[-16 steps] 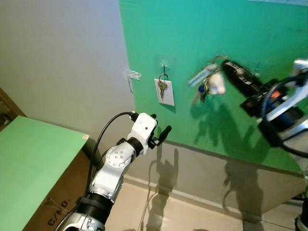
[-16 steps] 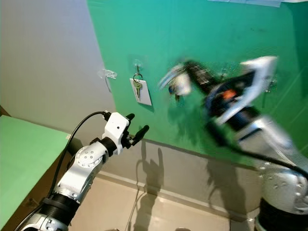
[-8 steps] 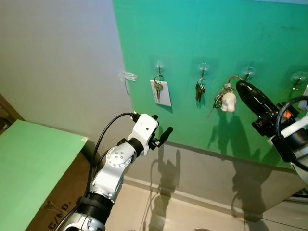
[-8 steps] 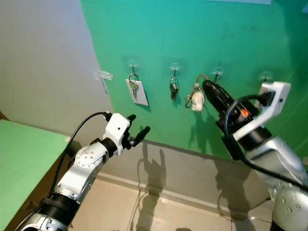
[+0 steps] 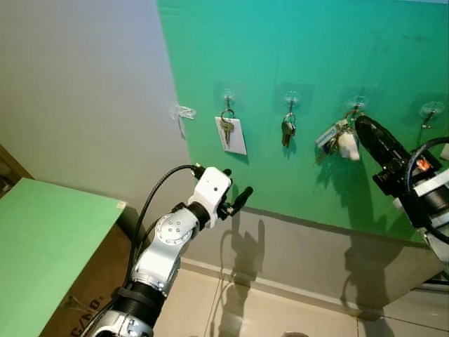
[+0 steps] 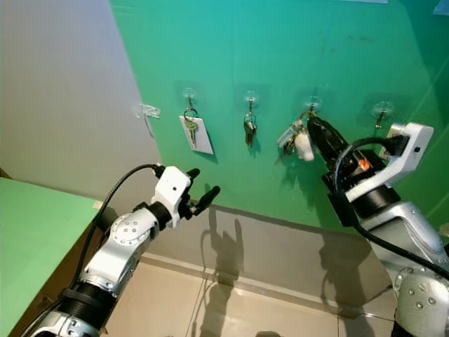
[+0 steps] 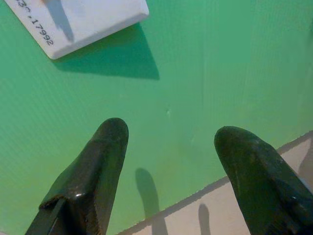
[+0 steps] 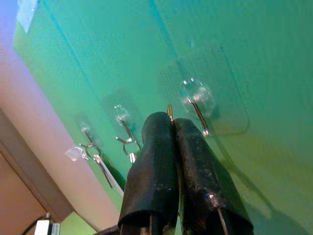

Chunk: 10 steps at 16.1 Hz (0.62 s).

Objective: Hang keys on a hook

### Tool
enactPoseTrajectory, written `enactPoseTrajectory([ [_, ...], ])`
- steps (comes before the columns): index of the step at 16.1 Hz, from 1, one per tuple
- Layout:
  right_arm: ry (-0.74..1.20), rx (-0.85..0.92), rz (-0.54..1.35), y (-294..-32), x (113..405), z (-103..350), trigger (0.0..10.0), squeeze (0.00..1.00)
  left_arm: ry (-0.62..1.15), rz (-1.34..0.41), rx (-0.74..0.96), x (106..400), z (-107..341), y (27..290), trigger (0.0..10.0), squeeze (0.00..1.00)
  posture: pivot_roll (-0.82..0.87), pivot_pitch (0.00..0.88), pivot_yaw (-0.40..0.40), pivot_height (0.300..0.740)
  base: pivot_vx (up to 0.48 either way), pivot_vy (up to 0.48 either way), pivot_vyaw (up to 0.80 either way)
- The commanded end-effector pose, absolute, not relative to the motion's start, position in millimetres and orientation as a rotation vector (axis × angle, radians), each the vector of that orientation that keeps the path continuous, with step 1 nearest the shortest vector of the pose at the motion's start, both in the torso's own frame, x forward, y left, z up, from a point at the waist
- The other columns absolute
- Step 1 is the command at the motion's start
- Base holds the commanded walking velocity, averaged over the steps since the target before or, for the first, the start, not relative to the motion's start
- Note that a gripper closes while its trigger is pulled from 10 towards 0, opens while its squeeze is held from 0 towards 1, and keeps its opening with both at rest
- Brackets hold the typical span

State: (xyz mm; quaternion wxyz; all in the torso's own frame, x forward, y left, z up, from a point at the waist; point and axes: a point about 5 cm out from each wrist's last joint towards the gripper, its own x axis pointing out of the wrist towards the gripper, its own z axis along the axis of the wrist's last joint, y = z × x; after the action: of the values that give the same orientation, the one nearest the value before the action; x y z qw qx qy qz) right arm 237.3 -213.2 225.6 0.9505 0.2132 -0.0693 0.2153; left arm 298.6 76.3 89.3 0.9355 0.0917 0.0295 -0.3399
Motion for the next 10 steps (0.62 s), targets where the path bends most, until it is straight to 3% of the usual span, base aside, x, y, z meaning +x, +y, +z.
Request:
enactPoseTrajectory([
  [1,-0.141,0.431,0.451,-209.6,240.8,226.3,0.0,0.0,0.052,-0.692,0.205,300.6,91.7,77.9,10.0,0.0,-0.21,0.0,0.107,0.74,0.0,0.0,0.0],
  [10,-0.146,0.455,0.476,-199.3,248.1,225.9,0.0,0.0,0.053,-0.68,0.209,299.3,91.8,81.2,10.0,0.0,-0.19,0.0,0.103,0.74,0.0,0.0,0.0],
])
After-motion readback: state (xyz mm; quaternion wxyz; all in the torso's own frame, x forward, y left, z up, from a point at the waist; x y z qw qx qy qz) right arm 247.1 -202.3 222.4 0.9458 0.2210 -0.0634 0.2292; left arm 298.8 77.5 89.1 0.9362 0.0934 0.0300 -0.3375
